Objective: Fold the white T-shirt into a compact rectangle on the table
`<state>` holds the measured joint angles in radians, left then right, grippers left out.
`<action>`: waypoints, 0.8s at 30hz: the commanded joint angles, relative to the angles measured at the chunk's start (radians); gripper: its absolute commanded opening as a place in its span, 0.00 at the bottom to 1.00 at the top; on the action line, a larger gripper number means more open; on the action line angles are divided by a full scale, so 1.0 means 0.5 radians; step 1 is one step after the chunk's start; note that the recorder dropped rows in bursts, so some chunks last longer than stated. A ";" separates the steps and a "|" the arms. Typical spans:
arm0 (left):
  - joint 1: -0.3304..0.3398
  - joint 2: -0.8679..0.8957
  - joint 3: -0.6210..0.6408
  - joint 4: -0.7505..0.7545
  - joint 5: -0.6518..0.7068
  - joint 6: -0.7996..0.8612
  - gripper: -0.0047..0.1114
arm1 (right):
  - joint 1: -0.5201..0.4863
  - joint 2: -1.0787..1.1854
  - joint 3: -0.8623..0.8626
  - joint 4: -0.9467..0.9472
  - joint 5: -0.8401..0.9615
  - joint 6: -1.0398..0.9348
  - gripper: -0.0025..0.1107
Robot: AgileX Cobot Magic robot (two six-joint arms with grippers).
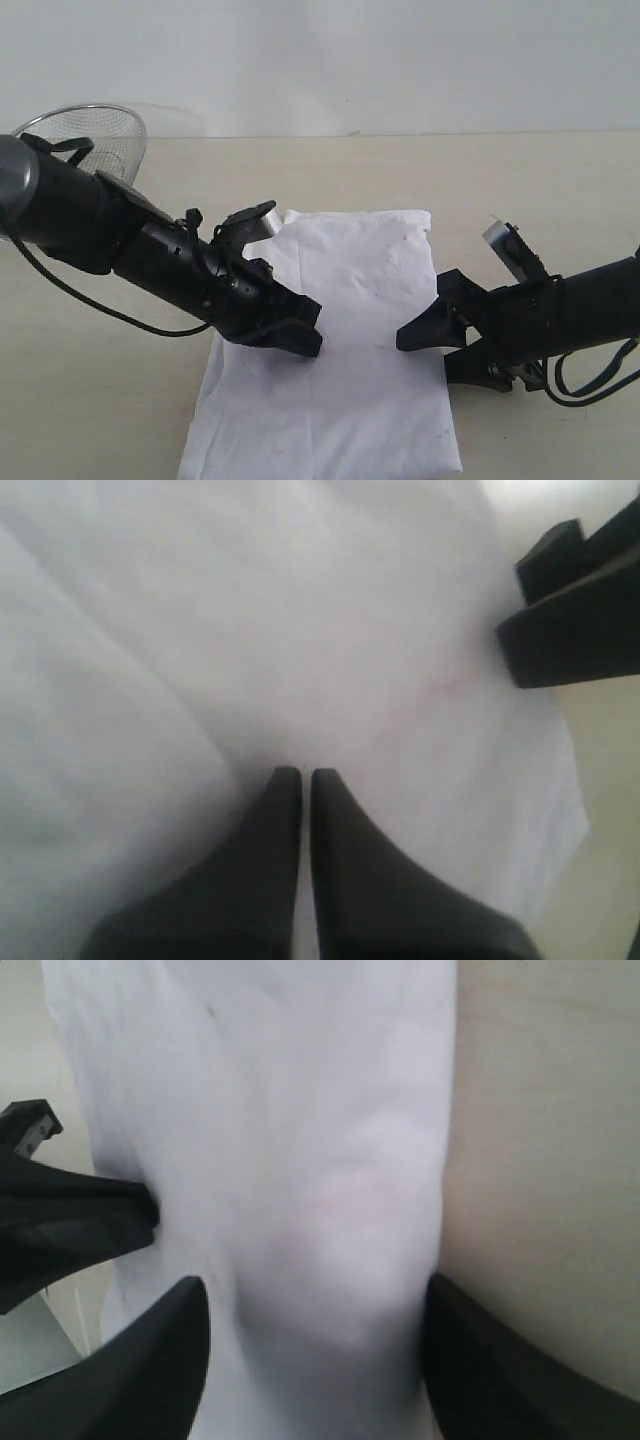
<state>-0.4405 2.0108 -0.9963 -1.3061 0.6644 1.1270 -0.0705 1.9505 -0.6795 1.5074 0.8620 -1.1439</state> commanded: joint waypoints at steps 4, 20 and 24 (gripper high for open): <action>-0.013 0.082 -0.010 0.036 -0.055 -0.028 0.08 | 0.002 0.032 0.016 -0.021 -0.224 -0.033 0.53; -0.013 0.083 -0.010 0.044 -0.065 -0.028 0.08 | 0.203 0.032 0.016 0.151 -0.323 -0.086 0.53; -0.013 0.083 -0.010 0.044 -0.042 -0.028 0.08 | 0.203 0.032 0.016 0.158 -0.351 -0.074 0.41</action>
<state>-0.4405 2.0452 -0.9984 -1.2985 0.6457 1.1184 0.0257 1.9505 -0.6795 1.6096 0.8055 -1.1707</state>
